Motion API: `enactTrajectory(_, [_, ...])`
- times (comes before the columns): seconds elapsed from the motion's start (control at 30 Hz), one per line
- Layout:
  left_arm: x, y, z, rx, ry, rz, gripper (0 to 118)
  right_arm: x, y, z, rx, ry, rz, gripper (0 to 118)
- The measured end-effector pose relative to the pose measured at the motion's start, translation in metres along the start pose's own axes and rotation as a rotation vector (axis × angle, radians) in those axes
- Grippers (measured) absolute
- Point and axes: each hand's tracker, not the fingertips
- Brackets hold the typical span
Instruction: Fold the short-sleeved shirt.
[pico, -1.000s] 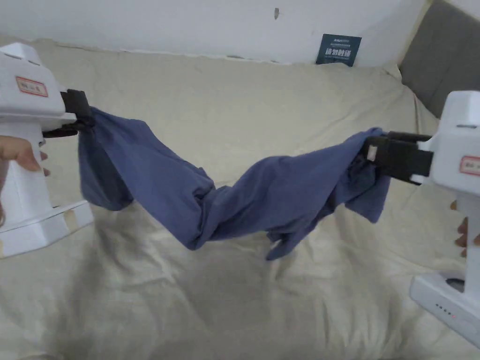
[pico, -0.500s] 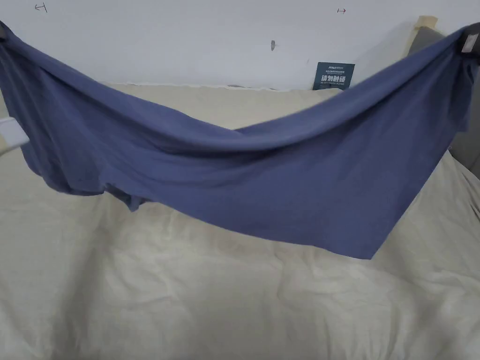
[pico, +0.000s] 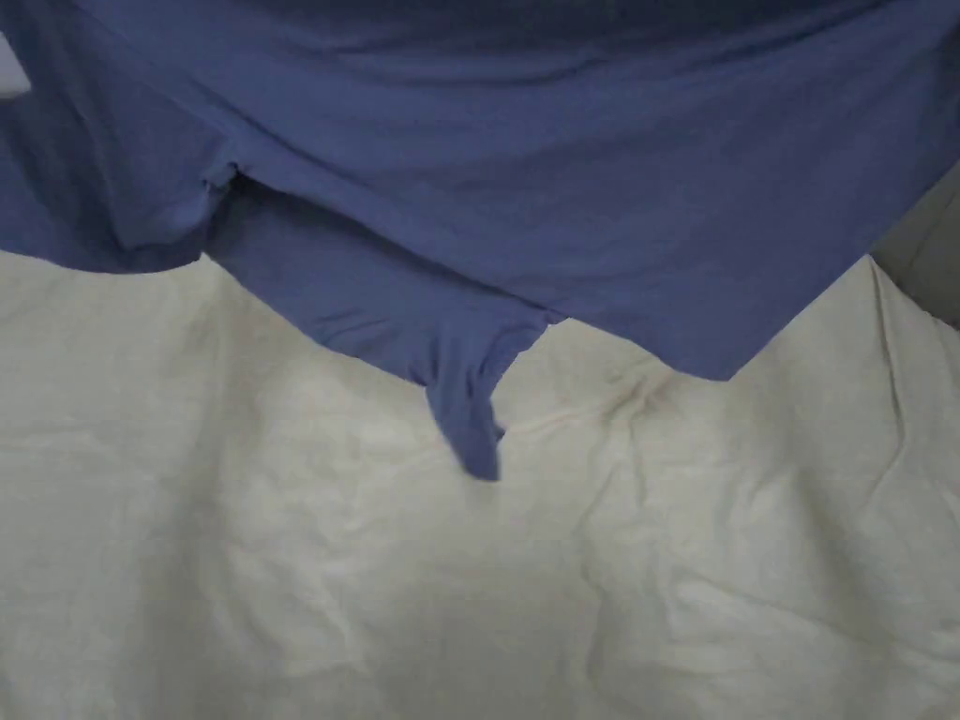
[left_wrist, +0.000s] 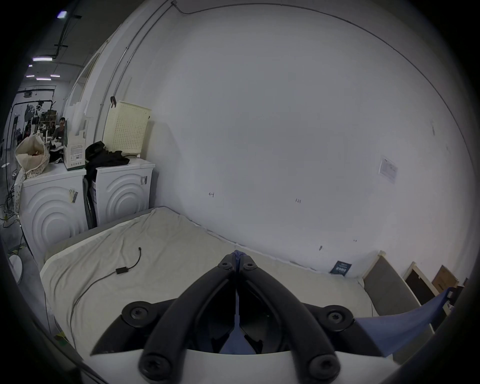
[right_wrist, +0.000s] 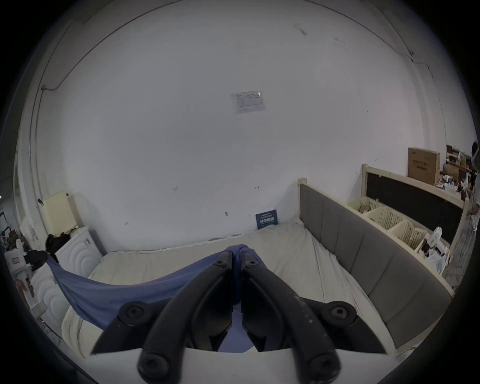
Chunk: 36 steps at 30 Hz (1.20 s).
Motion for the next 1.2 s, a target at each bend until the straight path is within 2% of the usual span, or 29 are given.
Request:
enactTrajectory(0.07, [0.008, -0.003, -0.019, -0.003, 0.002, -0.003, 1, -0.002, 0.006, -0.021, 0.003, -0.022, 0.004, 8])
enactTrajectory(0.1, [0.015, -0.030, -0.025, -0.401, 0.027, 0.351, 1, -0.002, 0.007, -0.032, 0.005, -0.024, 0.001, 8])
enactTrajectory(0.3, [0.029, -0.068, -0.057, -0.458, 0.028, 0.360, 1, 0.005, -0.014, -0.076, -0.025, -0.057, 0.007, 8])
enactTrajectory(0.43, [0.031, -0.115, -0.044, -0.532, 0.007, 0.302, 1, 0.023, -0.058, -0.092, -0.122, -0.042, -0.027, 8])
enactTrajectory(0.5, [0.028, -0.141, -0.031, -0.587, -0.003, 0.318, 1, 0.036, -0.090, -0.095, -0.166, -0.017, -0.029, 8])
enactTrajectory(0.57, [0.023, -0.167, -0.011, -0.622, -0.005, 0.327, 1, 0.045, -0.127, -0.089, -0.217, -0.009, 0.000, 8])
enactTrajectory(0.7, [0.013, -0.213, 0.044, -0.677, -0.014, 0.319, 1, 0.076, -0.199, -0.073, -0.331, 0.006, -0.054, 8])
enactTrajectory(0.8, [0.008, -0.250, 0.093, -0.744, -0.032, 0.304, 1, 0.093, -0.254, -0.054, -0.377, -0.023, -0.049, 8])
enactTrajectory(0.97, [-0.003, -0.324, 0.172, -0.932, 0.005, 0.366, 1, 0.106, -0.342, -0.006, -0.508, -0.036, -0.050, 8])
enactTrajectory(1.03, [-0.010, -0.348, 0.201, -0.989, 0.030, 0.371, 1, 0.108, -0.368, 0.014, -0.537, -0.046, -0.021, 8])
enactTrajectory(1.2, [-0.023, -0.381, 0.253, -1.052, 0.079, 0.353, 1, 0.113, -0.415, 0.056, -0.599, -0.058, -0.046, 8])
